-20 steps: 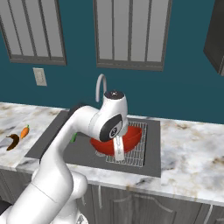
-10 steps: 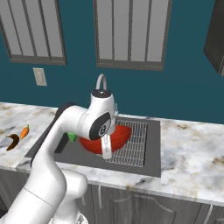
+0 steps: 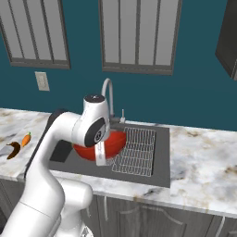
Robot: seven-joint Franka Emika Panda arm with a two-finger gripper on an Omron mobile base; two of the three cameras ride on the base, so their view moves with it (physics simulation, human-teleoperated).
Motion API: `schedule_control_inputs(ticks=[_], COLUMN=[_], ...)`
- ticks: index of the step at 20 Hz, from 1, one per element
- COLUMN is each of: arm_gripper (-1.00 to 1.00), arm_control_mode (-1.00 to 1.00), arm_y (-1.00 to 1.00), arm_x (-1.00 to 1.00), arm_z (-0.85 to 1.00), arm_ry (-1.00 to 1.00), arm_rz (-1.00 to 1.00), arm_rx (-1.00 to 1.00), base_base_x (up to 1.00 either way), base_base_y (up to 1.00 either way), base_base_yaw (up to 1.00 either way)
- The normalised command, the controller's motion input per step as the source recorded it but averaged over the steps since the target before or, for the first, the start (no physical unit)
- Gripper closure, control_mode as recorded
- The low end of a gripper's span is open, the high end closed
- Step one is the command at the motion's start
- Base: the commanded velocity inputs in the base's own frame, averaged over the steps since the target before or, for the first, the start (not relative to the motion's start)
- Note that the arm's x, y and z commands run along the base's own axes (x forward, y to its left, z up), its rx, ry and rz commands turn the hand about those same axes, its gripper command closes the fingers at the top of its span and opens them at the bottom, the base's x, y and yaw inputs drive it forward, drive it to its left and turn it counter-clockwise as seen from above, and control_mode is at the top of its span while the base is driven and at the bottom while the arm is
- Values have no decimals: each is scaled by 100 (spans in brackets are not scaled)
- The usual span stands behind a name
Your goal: Remove the carrot and banana from the sink. Then move the bowl and cup from the counter to the sink for washing.
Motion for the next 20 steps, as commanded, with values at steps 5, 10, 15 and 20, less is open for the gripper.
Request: schedule_control_inputs(ticks=[5, 10, 15, 20], arm_gripper=[100, 100, 100, 100], arm_control_mode=[-100, -100, -100, -100], arm_y=[30, 27, 23, 19], arm_x=[15, 17, 15, 17], arm_z=[0, 0, -2, -6], arm_ry=[0, 0, 0, 0], arm_rz=[1, 0, 0, 0], arm_rx=[4, 5, 6, 4], base_base_x=[0, 0, 0, 0], base_base_y=[0, 0, 0, 0], base_base_yaw=[0, 0, 0, 0])
